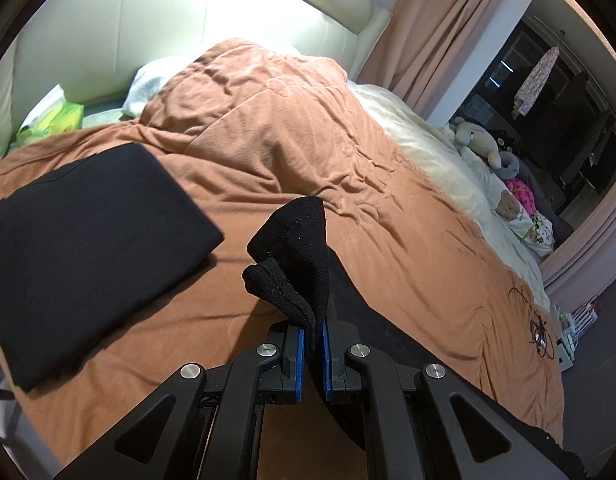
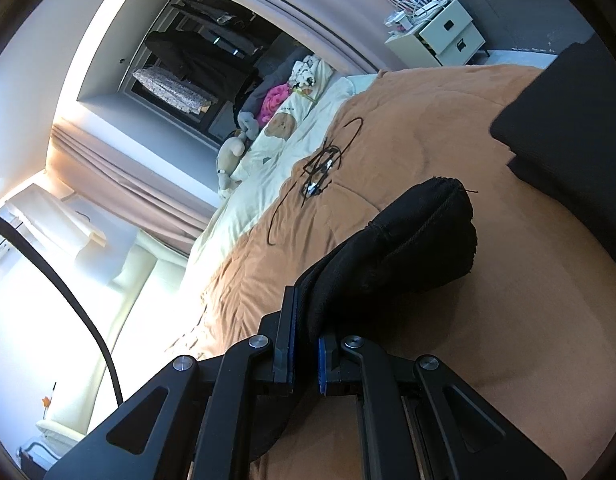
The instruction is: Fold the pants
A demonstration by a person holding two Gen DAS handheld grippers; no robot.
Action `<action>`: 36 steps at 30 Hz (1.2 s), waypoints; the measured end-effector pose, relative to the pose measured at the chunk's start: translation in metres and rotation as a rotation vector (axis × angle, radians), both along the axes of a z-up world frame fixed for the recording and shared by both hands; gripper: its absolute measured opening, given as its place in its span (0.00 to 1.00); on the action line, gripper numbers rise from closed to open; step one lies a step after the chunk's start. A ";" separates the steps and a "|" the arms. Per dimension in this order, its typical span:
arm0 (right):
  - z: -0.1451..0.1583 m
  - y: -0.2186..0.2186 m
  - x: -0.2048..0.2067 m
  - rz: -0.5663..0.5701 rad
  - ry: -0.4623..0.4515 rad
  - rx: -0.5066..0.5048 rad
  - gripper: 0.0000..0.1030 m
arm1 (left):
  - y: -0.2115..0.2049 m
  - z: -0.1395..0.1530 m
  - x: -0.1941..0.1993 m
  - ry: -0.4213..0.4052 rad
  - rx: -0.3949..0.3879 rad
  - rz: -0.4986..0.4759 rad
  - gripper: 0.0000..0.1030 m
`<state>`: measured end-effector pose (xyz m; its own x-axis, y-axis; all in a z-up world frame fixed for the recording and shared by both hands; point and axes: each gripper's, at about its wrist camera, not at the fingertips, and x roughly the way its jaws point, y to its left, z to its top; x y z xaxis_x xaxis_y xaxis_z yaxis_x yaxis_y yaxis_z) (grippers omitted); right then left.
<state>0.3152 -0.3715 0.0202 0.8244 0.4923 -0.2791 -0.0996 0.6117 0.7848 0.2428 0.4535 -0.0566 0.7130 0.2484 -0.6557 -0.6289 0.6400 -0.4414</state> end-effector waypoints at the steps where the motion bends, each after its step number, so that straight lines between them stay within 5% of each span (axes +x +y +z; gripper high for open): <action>1: 0.000 -0.002 -0.003 0.000 0.000 -0.001 0.05 | -0.002 -0.002 -0.007 -0.001 -0.007 0.002 0.07; 17: -0.013 -0.011 -0.048 -0.060 0.051 -0.009 0.05 | -0.017 -0.024 -0.064 -0.006 -0.053 0.001 0.07; 31: -0.049 -0.013 -0.048 -0.088 0.213 -0.030 0.05 | -0.013 -0.098 -0.093 0.079 -0.154 0.027 0.08; 36: -0.048 -0.003 -0.044 -0.099 0.318 -0.122 0.12 | -0.015 -0.119 -0.098 0.165 -0.226 0.035 0.17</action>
